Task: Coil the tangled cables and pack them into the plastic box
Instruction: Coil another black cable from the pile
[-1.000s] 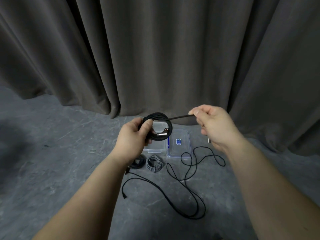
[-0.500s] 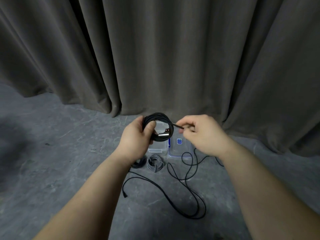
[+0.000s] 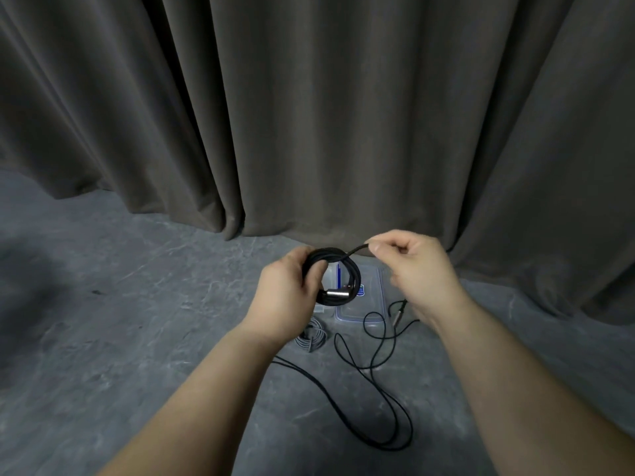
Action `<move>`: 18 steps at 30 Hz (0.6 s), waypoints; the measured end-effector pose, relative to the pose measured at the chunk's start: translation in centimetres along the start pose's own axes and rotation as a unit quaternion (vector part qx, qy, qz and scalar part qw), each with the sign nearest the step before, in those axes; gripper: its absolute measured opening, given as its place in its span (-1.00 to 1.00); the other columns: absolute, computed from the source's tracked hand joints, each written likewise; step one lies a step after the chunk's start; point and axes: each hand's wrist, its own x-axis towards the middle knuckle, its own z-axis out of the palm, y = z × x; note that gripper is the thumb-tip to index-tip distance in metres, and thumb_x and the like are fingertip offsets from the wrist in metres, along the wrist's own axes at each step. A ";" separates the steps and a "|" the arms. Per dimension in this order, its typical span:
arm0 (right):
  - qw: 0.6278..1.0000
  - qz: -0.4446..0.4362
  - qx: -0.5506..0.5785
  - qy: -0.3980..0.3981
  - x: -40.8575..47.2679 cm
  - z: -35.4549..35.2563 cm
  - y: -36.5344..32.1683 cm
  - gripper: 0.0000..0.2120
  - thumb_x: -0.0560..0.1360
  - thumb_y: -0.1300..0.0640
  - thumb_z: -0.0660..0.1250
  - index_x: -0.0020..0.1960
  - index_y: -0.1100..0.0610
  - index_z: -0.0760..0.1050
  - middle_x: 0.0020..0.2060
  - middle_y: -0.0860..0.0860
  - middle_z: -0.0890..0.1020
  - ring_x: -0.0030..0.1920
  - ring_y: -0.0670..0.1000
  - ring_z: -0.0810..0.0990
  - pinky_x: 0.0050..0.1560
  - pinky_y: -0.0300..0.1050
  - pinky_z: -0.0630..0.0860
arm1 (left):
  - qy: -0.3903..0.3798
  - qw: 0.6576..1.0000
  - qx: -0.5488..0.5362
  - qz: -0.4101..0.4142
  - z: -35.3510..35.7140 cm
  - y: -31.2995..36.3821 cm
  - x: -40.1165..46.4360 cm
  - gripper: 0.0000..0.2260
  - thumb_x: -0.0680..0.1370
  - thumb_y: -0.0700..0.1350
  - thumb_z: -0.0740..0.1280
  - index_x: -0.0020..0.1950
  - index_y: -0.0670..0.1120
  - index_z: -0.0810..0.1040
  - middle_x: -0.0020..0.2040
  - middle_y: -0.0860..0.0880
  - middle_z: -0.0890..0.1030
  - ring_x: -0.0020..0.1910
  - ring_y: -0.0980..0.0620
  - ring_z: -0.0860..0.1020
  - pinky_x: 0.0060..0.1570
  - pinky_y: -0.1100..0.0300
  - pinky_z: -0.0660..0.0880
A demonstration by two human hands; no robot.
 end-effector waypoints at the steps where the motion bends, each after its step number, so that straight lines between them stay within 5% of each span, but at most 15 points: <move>1: 0.999 0.014 0.029 0.005 0.1 0.0 0.2 -0.79 0.51 0.28 0.34 -0.23 0.02 0.56 -0.45 -0.11 0.54 -0.53 -0.21 0.35 -0.44 -0.32 0.28 | 0.003 1.000 -0.012 0.000 0.0 0.1 0.0 -0.86 0.60 -0.14 0.28 -0.11 0.07 0.52 -0.36 0.14 0.55 -0.33 0.27 0.52 -0.30 0.49 0.36; 5: 1.000 0.003 0.016 0.007 0.1 0.6 1.1 -0.74 0.51 0.32 0.32 -0.25 0.01 0.51 -0.41 -0.07 0.54 -0.47 -0.14 0.38 -0.36 -0.23 0.33 | 0.011 0.998 -0.059 -0.009 0.3 0.6 -0.1 -0.81 0.62 -0.14 0.25 -0.18 0.05 0.45 -0.37 0.08 0.54 -0.38 0.23 0.49 -0.32 0.41 0.37; 10: 1.000 -0.010 0.017 -0.013 -0.2 1.4 1.1 -0.66 0.52 0.35 0.25 -0.23 -0.03 0.62 -0.47 -0.11 0.60 -0.45 -0.14 0.50 -0.38 -0.27 0.40 | 0.040 0.994 -0.095 -0.035 0.4 0.5 0.1 -0.86 0.64 -0.11 0.20 -0.04 -0.10 0.51 -0.30 0.04 0.56 -0.32 0.13 0.51 -0.22 0.21 0.46; 14: 0.996 -0.003 0.078 -0.046 -0.6 1.8 0.7 -0.83 0.52 0.11 0.36 -0.21 0.04 0.68 -0.31 0.13 0.65 -0.40 -0.07 0.49 -0.39 -0.21 0.37 | 0.054 0.995 -0.079 -0.029 0.3 0.5 0.1 -0.87 0.64 -0.12 0.19 -0.04 -0.11 0.48 -0.28 0.02 0.55 -0.29 0.09 0.51 -0.26 0.29 0.42; 18: 0.986 0.059 0.135 -0.079 -0.9 2.2 0.4 -0.88 0.53 0.12 0.34 -0.09 0.09 0.65 -0.15 0.06 0.71 -0.47 -0.11 0.41 -0.45 -0.29 0.33 | 0.021 0.992 -0.114 -0.054 0.4 0.7 0.1 -0.85 0.65 -0.10 0.16 -0.02 -0.14 0.45 -0.26 0.00 0.54 -0.29 0.10 0.48 -0.22 0.20 0.44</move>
